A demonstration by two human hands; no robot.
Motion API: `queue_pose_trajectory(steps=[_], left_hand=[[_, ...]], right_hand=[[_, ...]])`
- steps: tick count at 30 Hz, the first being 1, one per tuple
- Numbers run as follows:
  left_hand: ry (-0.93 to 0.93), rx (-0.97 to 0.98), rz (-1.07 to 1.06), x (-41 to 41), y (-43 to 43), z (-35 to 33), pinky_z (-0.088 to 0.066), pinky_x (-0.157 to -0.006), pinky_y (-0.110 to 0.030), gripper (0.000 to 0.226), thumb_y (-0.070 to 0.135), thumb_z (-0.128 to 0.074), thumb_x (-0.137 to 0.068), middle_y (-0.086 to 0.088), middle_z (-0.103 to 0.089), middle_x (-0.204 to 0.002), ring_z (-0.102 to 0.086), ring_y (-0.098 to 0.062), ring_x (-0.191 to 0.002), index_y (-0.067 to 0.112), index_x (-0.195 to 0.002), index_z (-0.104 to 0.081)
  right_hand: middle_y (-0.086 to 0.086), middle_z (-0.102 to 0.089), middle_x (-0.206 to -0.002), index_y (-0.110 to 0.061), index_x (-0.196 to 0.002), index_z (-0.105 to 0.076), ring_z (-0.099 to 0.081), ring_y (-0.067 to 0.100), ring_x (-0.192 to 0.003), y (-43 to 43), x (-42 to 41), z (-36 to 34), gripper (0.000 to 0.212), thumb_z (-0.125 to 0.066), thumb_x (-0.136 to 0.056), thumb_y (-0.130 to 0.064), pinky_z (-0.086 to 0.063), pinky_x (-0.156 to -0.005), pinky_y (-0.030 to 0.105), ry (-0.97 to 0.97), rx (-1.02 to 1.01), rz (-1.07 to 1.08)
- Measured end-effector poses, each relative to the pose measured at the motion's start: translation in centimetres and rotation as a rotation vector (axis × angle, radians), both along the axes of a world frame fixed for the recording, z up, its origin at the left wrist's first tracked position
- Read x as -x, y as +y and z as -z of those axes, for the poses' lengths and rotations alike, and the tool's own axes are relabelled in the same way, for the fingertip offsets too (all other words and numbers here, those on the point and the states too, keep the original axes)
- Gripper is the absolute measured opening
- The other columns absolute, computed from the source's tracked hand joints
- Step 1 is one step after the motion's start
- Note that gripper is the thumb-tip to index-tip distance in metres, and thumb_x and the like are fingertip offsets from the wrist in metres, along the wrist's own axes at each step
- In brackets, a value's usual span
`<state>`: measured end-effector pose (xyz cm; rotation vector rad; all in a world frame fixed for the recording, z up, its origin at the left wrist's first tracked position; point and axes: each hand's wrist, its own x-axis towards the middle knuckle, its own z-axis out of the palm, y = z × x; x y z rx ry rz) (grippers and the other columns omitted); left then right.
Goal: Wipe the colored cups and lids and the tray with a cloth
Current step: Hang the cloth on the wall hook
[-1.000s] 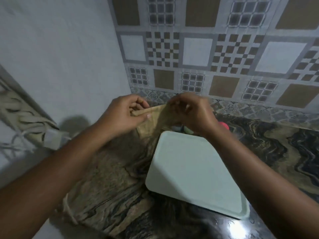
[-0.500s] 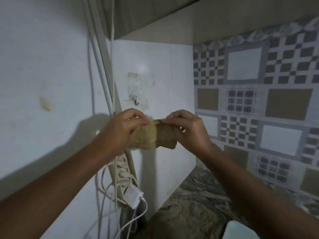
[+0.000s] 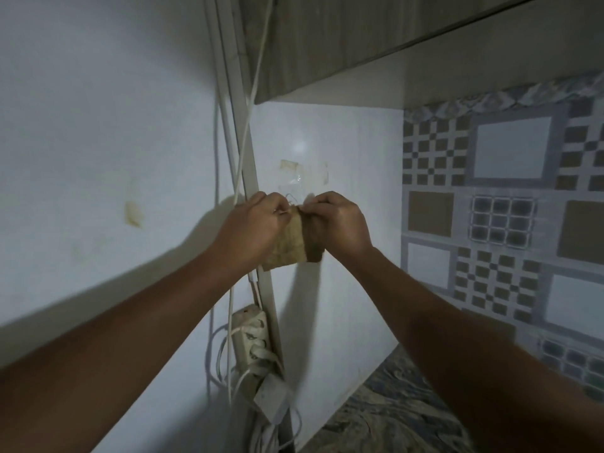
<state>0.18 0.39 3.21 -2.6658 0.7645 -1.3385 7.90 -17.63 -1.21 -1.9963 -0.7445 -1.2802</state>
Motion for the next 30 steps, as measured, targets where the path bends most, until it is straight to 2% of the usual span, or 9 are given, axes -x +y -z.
queue_pose_trajectory(steps=[3,6,10,13,17,19,21,25,30], left_hand=[[-0.039,-0.070,0.004,-0.6,0.6,0.6,-0.057,-0.065,-0.037,0.018,0.008,-0.077,-0.078,-0.007,-0.069,-0.101,-0.064,-0.031,-0.093,0.009,-0.096,-0.075],[0.044,0.084,0.040,-1.1,0.8,1.5,-0.050,-0.081,-0.032,0.022,0.008,-0.064,-0.088,-0.007,-0.064,-0.112,-0.056,-0.025,-0.108,0.011,-0.108,-0.072],[0.126,0.091,0.112,-0.6,0.2,3.5,-0.052,-0.092,-0.036,0.030,0.010,-0.057,-0.088,-0.022,-0.067,-0.111,-0.064,-0.040,-0.102,-0.003,-0.112,-0.070],[0.196,0.221,0.171,0.1,-0.6,5.5,-0.043,-0.100,-0.022,0.041,0.002,-0.060,-0.087,-0.020,-0.062,-0.129,-0.064,-0.031,-0.113,-0.003,-0.128,-0.061],[0.246,0.463,0.242,1.8,-1.7,8.0,-0.045,-0.073,-0.007,0.037,0.002,-0.064,-0.080,-0.007,-0.073,-0.111,-0.066,-0.012,-0.082,0.008,-0.116,-0.070],[0.318,0.545,0.195,2.0,-2.0,9.4,-0.051,-0.065,-0.020,0.023,0.021,-0.058,-0.082,-0.008,-0.074,-0.086,-0.066,-0.017,-0.069,0.008,-0.094,-0.073],[0.431,0.629,0.176,2.1,-2.0,10.5,-0.058,-0.068,-0.037,0.036,0.036,-0.052,-0.080,-0.010,-0.074,-0.077,-0.071,-0.026,-0.072,0.007,-0.083,-0.073],[0.506,0.676,0.117,2.7,-2.9,11.4,-0.058,-0.089,-0.039,0.031,0.018,-0.069,-0.082,-0.008,-0.076,-0.105,-0.073,-0.021,-0.094,0.013,-0.112,-0.074],[0.557,0.681,0.122,2.7,-3.3,12.0,-0.056,-0.092,-0.035,0.034,0.017,-0.070,-0.084,-0.004,-0.074,-0.115,-0.071,-0.019,-0.100,0.015,-0.118,-0.071]], right_hand=[[0.002,-0.074,-0.097,-0.020,-0.100,-0.082,-0.071,0.021,-0.087,0.7,-0.2,0.7,0.021,-0.074,-0.085,-0.008,-0.060,-0.069,0.038,0.019,-0.074,-0.018],[0.002,-0.074,-0.085,-0.022,-0.101,-0.082,-0.069,0.019,-0.077,1.2,0.4,1.7,0.023,-0.068,-0.089,-0.009,-0.058,-0.066,0.038,0.058,-0.154,-0.053],[0.002,-0.077,-0.084,-0.018,-0.105,-0.080,-0.070,0.023,-0.076,1.3,1.7,3.8,0.031,-0.066,-0.081,-0.003,-0.058,-0.069,0.041,0.158,-0.123,-0.150],[0.006,-0.080,-0.102,-0.015,-0.132,-0.068,-0.074,0.022,-0.083,1.6,2.8,5.5,0.055,-0.061,-0.081,0.002,-0.058,-0.073,0.029,0.198,-0.069,-0.144],[0.007,-0.075,-0.121,-0.008,-0.116,-0.075,-0.075,0.029,-0.077,1.2,3.7,6.9,0.033,-0.063,-0.087,0.002,-0.057,-0.070,0.030,0.194,-0.027,-0.118],[0.004,-0.072,-0.128,-0.011,-0.114,-0.076,-0.075,0.023,-0.088,0.6,4.4,7.0,0.030,-0.063,-0.090,0.000,-0.053,-0.075,0.012,0.201,-0.030,-0.096],[0.002,-0.073,-0.126,-0.014,-0.121,-0.074,-0.074,0.016,-0.088,0.0,5.2,7.3,0.035,-0.063,-0.091,0.000,-0.045,-0.076,0.002,0.217,-0.033,-0.070],[0.006,-0.067,-0.134,-0.003,-0.104,-0.077,-0.073,0.012,-0.092,-1.3,6.2,8.0,0.019,-0.064,-0.091,0.001,-0.038,-0.073,-0.005,0.243,-0.042,-0.024],[0.007,-0.064,-0.137,-0.003,-0.092,-0.079,-0.066,0.014,-0.121,-2.1,6.7,8.8,0.014,-0.065,-0.091,-0.001,-0.050,-0.091,0.011,0.298,-0.041,-0.034]])
